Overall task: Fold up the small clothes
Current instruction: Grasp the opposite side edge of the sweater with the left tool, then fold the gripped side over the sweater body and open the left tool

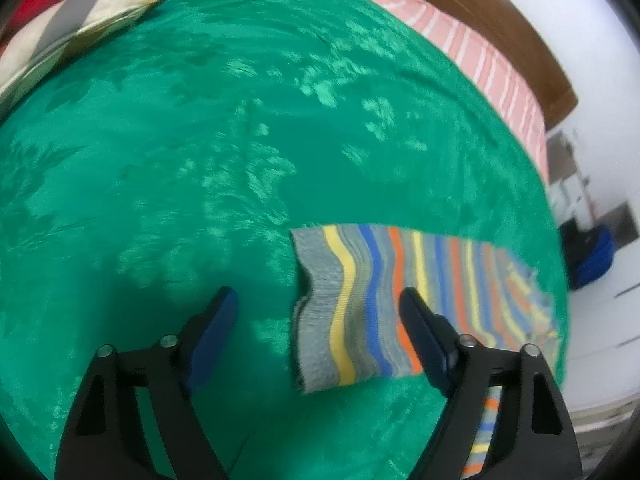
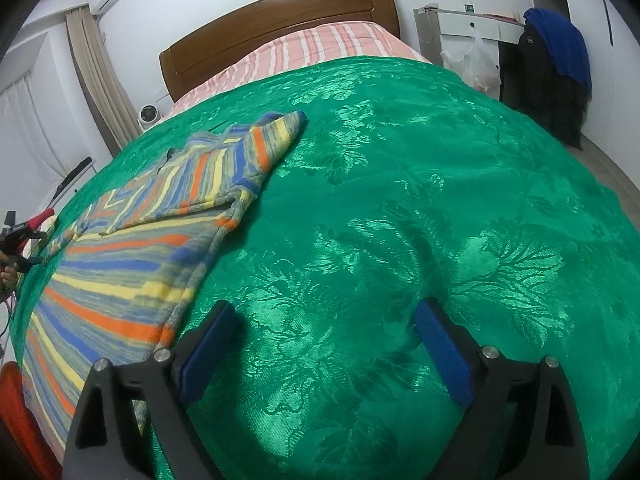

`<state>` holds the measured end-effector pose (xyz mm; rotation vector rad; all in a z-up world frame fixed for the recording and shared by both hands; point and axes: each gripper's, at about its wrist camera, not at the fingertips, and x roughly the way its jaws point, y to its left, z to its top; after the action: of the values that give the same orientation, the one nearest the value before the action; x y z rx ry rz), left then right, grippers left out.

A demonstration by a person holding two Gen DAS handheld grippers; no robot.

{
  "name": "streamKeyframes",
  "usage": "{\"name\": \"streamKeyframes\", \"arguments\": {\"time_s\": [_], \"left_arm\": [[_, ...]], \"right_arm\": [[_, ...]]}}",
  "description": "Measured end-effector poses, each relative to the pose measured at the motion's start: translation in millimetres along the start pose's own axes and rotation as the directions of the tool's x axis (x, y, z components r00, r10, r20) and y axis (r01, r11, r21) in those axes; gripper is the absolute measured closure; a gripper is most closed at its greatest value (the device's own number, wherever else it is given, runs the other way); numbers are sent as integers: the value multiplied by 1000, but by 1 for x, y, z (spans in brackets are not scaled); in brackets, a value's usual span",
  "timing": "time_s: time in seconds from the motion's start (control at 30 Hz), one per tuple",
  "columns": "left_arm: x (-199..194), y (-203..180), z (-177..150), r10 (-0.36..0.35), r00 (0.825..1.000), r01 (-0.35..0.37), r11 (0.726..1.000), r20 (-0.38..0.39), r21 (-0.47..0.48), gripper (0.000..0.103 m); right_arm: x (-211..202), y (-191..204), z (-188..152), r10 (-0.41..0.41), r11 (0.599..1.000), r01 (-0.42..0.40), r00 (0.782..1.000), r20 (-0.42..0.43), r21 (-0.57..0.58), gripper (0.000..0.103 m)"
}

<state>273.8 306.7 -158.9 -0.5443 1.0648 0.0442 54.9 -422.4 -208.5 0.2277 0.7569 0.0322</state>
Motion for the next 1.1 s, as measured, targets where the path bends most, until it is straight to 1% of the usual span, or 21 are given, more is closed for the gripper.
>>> {"name": "streamKeyframes", "arguments": {"time_s": [0.03,0.07,0.1,0.13,0.2,0.27,0.3,0.4,0.47,0.5,0.53,0.57,0.67,0.7,0.73,0.77,0.8,0.83,0.93,1.07,1.1], "left_arm": [[4,-7,-1,4,1000,-4,1000,6,18,37],[9,-15,-2,-20,1000,20,999,5,40,58],[9,-21,-1,-42,999,43,998,-5,53,92],[9,-27,-2,-51,999,52,997,-9,64,103],[-2,-50,1,-38,999,34,992,33,124,101],[-21,-83,2,-77,994,61,977,71,206,101],[-35,-108,0,-105,991,79,961,86,265,101],[-63,-177,-10,-191,978,141,901,85,410,101],[-75,-223,-24,-238,969,175,851,66,494,101],[-78,-253,-35,-263,964,196,817,47,543,101],[-77,-270,-42,-276,961,210,796,32,567,101],[-74,-296,-55,-293,956,233,766,3,600,101],[-53,-346,-92,-296,953,259,703,-58,662,101],[-45,-355,-101,-292,954,262,693,-71,672,100],[-30,-367,-114,-279,956,266,687,-93,676,94],[-18,-372,-122,-271,954,284,684,-127,672,70],[-2,-376,-134,-246,953,300,692,-177,657,29],[7,-374,-137,-230,954,298,704,-190,644,17],[7,-358,-138,-260,951,308,732,-169,607,15],[9,-301,-102,-218,973,227,856,-75,465,8],[10,-287,-98,-206,977,209,873,-56,441,7]], "right_arm": [[0,0,0,-1,1000,1,1000,0,0,12],[0,1,0,-1,1000,1,1000,0,-1,12],[0,1,0,-3,1000,3,1000,0,-2,12],[0,1,0,-2,1000,2,1000,0,-2,12],[0,1,0,-3,1000,3,1000,0,-2,12],[0,0,0,-1,1000,1,1000,1,-1,12],[0,0,0,-1,1000,1,1000,1,-1,12],[0,0,0,-1,1000,1,1000,2,-1,12],[0,0,0,0,1000,0,1000,3,-1,12],[0,0,0,0,1000,0,1000,3,-1,12],[0,0,0,0,1000,0,1000,3,-1,12],[0,0,0,0,1000,0,1000,4,-1,12],[0,0,0,0,1000,0,1000,4,-1,12],[0,0,0,0,1000,0,1000,4,-1,12],[0,-1,0,2,1000,-2,1000,5,-1,12],[0,-1,0,3,1000,-3,1000,6,0,12],[0,-1,0,4,1000,-4,1000,6,1,12],[0,-2,0,5,1000,-5,1000,7,1,12],[-1,-2,0,5,1000,-5,1000,8,1,12],[-1,-3,0,8,1000,-8,1000,11,2,12],[-2,-2,-1,8,1000,-8,1000,12,2,12]]}}
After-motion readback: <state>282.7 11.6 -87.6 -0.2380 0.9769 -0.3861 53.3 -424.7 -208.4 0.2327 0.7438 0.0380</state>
